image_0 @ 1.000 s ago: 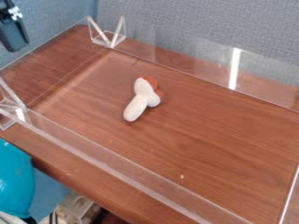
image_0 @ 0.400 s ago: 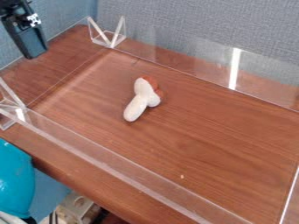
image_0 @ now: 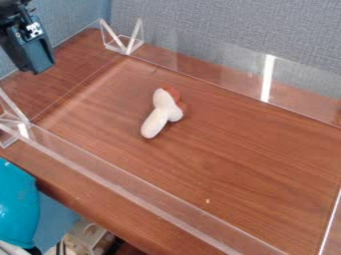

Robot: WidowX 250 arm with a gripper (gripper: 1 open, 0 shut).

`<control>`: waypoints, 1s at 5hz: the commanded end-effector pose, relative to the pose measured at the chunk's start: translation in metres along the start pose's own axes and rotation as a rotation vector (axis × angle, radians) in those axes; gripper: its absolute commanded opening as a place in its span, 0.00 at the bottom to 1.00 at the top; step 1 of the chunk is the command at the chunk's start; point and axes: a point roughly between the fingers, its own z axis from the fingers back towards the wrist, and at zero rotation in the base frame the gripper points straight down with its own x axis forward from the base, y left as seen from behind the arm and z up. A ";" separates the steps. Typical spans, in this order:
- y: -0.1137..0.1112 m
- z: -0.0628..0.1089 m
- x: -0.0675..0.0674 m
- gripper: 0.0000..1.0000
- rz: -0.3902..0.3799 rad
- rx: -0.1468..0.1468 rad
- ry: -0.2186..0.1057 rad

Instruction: Remove the yellow object from the blue bowl and put it on the table

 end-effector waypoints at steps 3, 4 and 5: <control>-0.029 0.018 0.019 0.00 -0.005 -0.011 -0.041; -0.021 0.022 0.010 0.00 0.071 -0.003 -0.056; -0.016 0.024 0.009 0.00 0.136 0.009 -0.067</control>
